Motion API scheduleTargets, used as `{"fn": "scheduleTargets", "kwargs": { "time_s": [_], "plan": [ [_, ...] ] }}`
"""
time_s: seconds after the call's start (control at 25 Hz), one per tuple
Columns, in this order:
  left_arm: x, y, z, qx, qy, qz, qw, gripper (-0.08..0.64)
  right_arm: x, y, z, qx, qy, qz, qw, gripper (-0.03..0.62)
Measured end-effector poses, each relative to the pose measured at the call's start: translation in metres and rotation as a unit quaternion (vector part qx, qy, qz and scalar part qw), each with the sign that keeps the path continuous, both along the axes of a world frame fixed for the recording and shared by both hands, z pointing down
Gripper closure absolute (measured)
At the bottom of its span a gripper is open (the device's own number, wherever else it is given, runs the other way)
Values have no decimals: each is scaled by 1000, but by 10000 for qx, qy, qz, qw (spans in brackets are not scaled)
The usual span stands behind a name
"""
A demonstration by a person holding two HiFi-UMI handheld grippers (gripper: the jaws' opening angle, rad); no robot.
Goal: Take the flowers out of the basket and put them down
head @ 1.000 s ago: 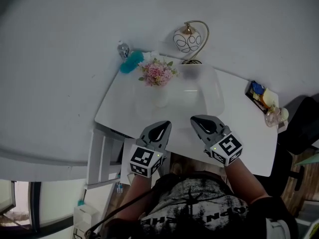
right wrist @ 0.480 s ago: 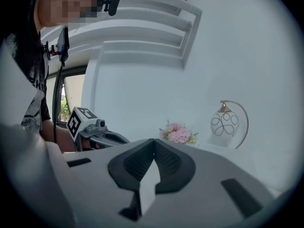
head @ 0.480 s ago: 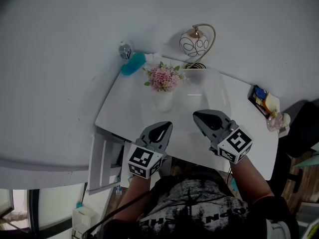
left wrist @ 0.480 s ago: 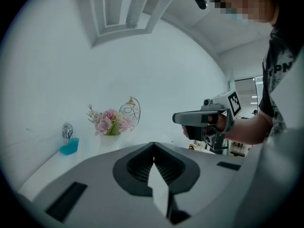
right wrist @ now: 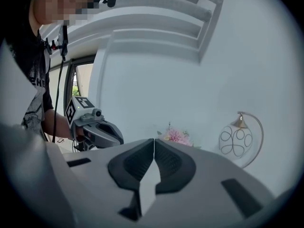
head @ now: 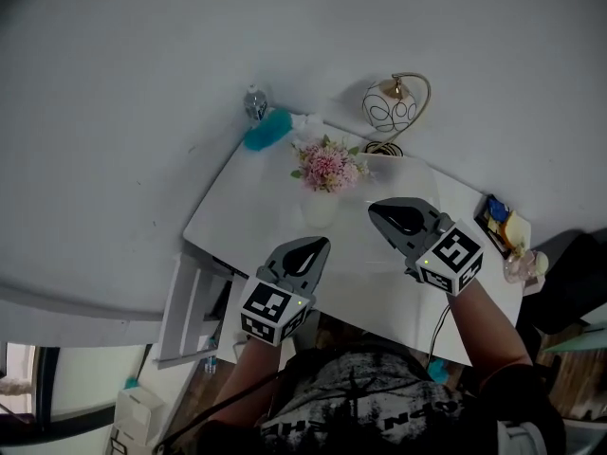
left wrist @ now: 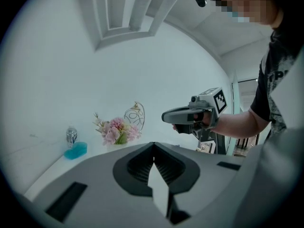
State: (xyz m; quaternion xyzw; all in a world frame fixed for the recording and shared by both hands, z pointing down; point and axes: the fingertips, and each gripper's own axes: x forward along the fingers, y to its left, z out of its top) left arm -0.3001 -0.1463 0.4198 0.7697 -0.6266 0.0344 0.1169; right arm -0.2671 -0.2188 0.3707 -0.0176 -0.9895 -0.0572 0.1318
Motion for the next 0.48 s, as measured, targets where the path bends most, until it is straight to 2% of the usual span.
{"fn": "scheduleTargets", "kwargs": {
  "time_s": [0.32,0.44,0.48],
  "plan": [
    [-8,-6,-4,15,42,-48,10000,546,-24,-26,51,209,830,-399,9955,574],
    [-9,-7,-3,27,94,-40,9999,546,-31,-34,75,93,930,-360,9950,564],
    [-10,-8,-4,53,83,-32,9999,546,-33,-38,82,24,929,-305,9952,537]
  ]
}}
